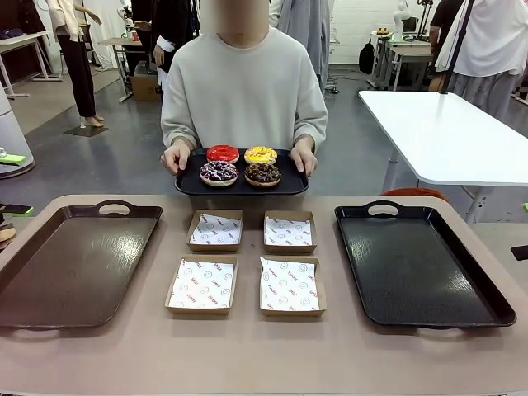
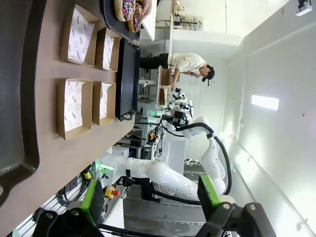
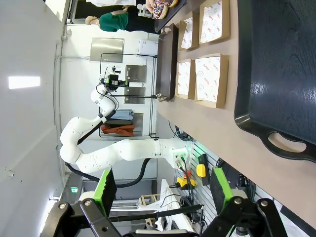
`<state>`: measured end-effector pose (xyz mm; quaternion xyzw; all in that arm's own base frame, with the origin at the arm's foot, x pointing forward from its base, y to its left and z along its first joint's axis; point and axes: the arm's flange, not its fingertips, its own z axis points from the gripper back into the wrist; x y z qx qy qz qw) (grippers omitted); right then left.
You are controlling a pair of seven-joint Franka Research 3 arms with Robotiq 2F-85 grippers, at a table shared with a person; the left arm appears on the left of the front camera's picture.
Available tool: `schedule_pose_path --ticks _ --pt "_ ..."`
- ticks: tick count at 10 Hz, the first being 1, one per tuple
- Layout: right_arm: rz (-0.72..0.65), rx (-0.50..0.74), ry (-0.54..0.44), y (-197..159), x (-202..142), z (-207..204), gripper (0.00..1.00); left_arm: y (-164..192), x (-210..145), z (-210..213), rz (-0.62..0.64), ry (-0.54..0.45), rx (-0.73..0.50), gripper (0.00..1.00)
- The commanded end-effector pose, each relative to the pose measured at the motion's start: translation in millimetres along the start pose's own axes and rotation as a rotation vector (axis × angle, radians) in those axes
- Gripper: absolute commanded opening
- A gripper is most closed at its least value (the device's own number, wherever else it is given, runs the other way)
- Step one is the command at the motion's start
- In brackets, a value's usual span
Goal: Individually package the donuts and arrange them on the tray.
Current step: Pick up one Paper togo box.
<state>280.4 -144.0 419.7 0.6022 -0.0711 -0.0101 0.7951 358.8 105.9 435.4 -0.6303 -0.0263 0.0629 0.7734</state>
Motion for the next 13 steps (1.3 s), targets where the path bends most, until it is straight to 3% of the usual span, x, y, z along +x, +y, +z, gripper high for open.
schedule_pose_path --ticks 1,11,13 --pt "0.008 0.016 -0.005 1 -1 0 1.00 -1 -1 1 0.001 -0.001 -0.012 1.00" --pt "-0.002 0.001 -0.003 0 -1 1 1.00 -1 -1 1 0.001 -0.001 -0.012 1.00" --pt "-0.032 -0.182 -0.004 49 37 -40 1.00 -1 -1 1 0.001 -0.001 -0.012 1.00"
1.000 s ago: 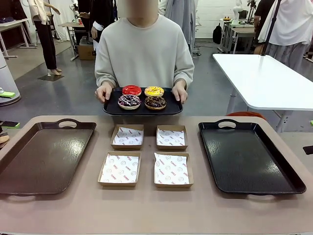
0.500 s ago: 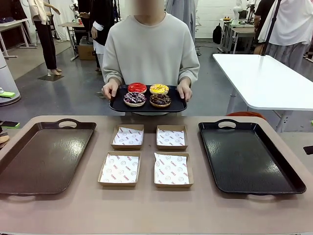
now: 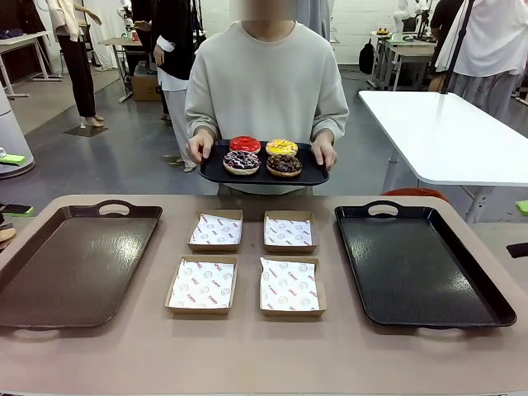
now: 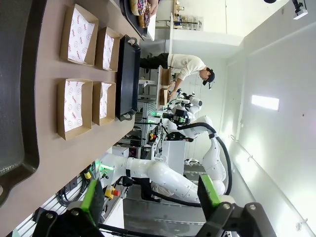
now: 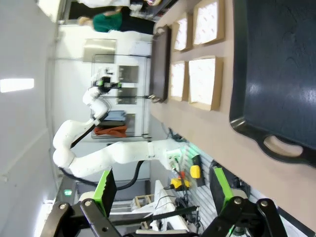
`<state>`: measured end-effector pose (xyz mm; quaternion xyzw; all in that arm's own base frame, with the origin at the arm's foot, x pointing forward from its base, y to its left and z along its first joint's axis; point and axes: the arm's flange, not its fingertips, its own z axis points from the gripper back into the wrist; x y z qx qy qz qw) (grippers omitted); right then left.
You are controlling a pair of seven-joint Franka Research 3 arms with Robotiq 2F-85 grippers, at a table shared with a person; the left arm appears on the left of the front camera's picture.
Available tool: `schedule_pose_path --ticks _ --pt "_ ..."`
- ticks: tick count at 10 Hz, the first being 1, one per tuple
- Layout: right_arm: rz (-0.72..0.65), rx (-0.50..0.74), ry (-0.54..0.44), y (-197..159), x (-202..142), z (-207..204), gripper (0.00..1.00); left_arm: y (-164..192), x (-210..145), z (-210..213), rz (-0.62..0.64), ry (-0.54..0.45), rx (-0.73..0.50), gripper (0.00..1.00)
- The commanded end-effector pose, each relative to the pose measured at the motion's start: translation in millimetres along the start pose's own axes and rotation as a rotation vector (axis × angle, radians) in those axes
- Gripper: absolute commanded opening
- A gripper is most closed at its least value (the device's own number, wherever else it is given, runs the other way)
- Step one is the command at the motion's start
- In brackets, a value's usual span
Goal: Individually package the donuts and arrange them on the tray.
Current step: Pick up one Paper togo box.
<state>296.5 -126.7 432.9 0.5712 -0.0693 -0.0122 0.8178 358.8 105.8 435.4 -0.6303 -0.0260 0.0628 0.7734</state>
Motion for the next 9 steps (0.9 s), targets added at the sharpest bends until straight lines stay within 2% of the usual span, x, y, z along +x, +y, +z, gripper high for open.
schedule_pose_path --ticks 1,3,5,7,9 --pt "-0.037 -0.202 0.014 68 45 -44 1.00 -1 -1 1 0.001 -0.001 -0.012 1.00" --pt "-0.053 -0.413 0.018 130 95 -93 1.00 -1 -1 1 0.001 -0.001 -0.012 1.00" --pt "-0.062 -0.611 -0.035 170 150 -157 1.00 -1 -1 1 0.001 -0.001 -0.012 1.00" --pt "-0.077 -0.774 -0.055 168 193 -217 1.00 -1 -1 1 0.001 -0.001 -0.012 1.00" --pt "-0.070 -0.908 -0.052 145 221 -271 1.00 -1 -1 1 0.001 -0.001 -0.012 1.00"
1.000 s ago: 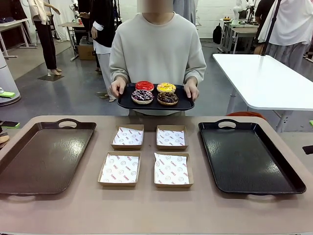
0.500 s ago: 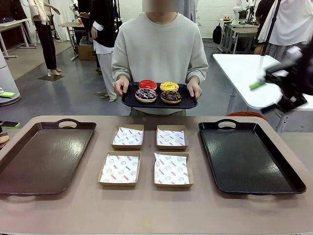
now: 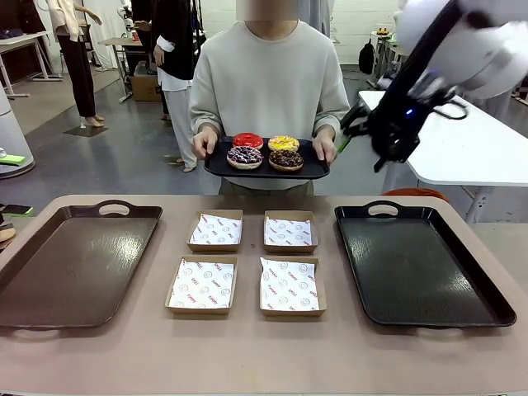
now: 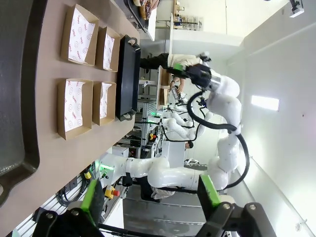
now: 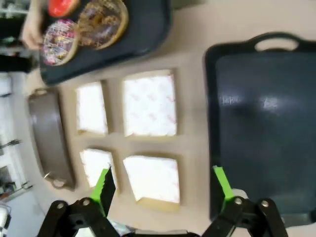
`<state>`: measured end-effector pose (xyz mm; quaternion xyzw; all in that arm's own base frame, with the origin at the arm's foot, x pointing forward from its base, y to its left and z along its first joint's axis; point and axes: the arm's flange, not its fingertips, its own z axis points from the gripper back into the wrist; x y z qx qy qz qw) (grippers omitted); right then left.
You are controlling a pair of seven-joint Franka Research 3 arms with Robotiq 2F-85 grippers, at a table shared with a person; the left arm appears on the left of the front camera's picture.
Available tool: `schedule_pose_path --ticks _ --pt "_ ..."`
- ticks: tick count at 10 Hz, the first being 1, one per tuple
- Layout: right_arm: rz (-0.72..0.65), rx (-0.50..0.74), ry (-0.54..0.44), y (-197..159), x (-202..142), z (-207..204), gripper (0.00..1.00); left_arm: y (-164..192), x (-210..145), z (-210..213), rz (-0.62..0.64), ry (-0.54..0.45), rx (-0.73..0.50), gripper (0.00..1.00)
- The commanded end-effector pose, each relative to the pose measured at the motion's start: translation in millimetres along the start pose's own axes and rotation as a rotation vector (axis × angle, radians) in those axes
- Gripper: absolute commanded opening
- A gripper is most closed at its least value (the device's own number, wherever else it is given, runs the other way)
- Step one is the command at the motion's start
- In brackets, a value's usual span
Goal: Individually package the donuts and arrange them on the tray.
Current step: Pick up one Paper togo box.
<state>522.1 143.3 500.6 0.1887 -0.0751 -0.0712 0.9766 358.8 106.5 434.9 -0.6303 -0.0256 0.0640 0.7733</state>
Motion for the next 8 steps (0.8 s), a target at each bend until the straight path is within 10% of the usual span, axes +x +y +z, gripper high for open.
schedule_pose_path --ticks 1,8 --pt "-0.008 -0.114 0.047 22 19 -43 1.00 -2 -1 1 -0.002 0.000 -0.012 1.00" --pt "0.094 -0.189 0.176 41 -11 -151 1.00 -2 -1 1 -0.002 0.000 -0.012 1.00"
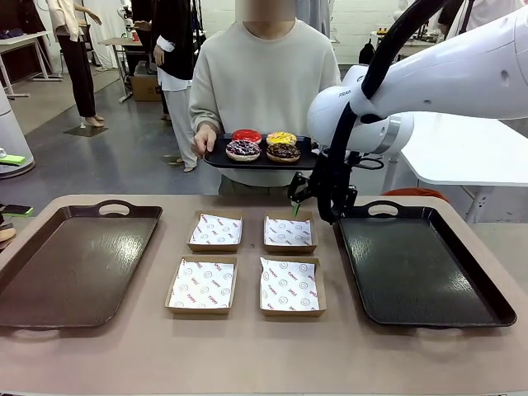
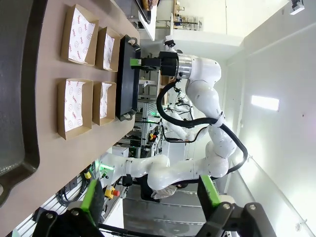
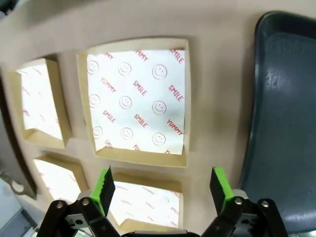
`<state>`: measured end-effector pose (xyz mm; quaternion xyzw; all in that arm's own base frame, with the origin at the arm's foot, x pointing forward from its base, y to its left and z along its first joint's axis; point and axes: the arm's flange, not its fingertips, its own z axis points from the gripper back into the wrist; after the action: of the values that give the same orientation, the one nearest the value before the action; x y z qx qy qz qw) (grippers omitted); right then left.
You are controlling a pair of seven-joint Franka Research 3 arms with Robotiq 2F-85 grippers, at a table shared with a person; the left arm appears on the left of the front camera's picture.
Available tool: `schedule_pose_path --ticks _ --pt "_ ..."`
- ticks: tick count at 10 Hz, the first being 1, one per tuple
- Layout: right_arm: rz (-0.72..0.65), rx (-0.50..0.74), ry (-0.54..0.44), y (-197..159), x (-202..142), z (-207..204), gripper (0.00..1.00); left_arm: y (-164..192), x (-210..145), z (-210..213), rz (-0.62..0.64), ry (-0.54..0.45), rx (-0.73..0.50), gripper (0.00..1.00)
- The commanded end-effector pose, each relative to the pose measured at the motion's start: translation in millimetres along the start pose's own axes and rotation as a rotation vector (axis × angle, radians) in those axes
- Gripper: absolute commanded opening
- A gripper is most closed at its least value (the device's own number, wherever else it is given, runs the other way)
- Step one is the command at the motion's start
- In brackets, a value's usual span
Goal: Individually package the donuts and arrange them on the tray.
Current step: Pick up one Paper togo box.
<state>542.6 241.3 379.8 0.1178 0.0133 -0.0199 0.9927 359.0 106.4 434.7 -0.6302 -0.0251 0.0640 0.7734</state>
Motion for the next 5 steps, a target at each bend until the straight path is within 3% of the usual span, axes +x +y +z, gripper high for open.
schedule_pose_path --ticks 1,3,5 --pt "0.018 -0.052 0.002 -6 -5 -6 1.00 -2 -1 1 -0.002 -0.001 -0.012 1.00" --pt "0.026 -0.042 0.021 -5 -18 3 1.00 -2 -1 1 -0.002 -0.001 -0.012 1.00" --pt "0.007 -0.016 0.010 -2 -4 -5 1.00 -2 -1 1 -0.002 -0.001 -0.012 1.00"
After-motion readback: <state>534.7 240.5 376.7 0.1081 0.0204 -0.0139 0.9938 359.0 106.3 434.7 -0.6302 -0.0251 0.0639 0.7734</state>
